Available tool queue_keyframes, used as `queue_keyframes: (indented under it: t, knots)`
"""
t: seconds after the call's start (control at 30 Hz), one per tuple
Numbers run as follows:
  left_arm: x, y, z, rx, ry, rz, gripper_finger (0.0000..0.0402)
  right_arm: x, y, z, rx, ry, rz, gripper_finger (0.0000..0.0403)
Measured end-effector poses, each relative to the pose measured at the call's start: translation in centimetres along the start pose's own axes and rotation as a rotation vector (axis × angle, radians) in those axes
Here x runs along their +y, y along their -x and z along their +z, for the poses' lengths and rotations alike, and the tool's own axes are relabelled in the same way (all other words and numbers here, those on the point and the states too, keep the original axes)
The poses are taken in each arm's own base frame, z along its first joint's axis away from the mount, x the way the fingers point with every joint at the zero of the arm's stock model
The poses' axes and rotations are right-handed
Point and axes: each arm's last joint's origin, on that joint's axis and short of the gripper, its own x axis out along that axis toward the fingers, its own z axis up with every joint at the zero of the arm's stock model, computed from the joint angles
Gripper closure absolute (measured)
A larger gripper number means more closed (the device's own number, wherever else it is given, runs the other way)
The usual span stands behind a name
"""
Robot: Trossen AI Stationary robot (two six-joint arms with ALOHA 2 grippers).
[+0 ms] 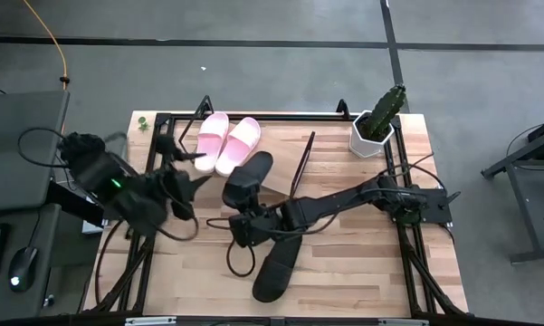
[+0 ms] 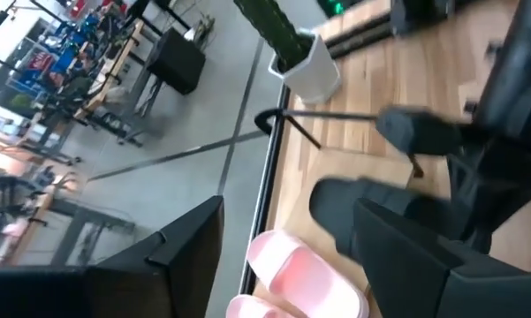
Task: Pick and place slides into the shelf
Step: Put the left black slide on the shelf
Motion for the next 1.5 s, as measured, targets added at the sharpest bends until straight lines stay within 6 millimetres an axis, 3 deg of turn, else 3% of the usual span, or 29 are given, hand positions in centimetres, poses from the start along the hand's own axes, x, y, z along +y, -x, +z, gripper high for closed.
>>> queue_keyframes:
  t: [0.23,0.47,0.9,1.17,1.5]
  knots:
    - [4.5,2.6,0.0,-0.085,0.143,-0.108,0.0185,-1.8,-1.7,-0.8,-0.002,0.052,0.074,0.0400]
    - [7.0,4.1,-0.3,-0.139,0.206,-0.211,0.0184,-3.6,-3.2,-1.7,0.027,0.122,0.067,0.0400]
    - [7.8,4.6,-0.3,-0.165,0.197,-0.241,0.0188,-5.7,-6.7,-4.8,0.147,0.177,0.100,0.0400]
    - [7.8,4.6,-0.3,-0.166,0.191,-0.240,0.0188,-5.0,-9.6,-6.9,0.177,0.169,0.125,0.0400]
    - [7.8,4.6,-0.3,-0.165,0.195,-0.242,0.0188,-3.1,-11.2,-7.9,0.171,0.192,0.144,0.0400]
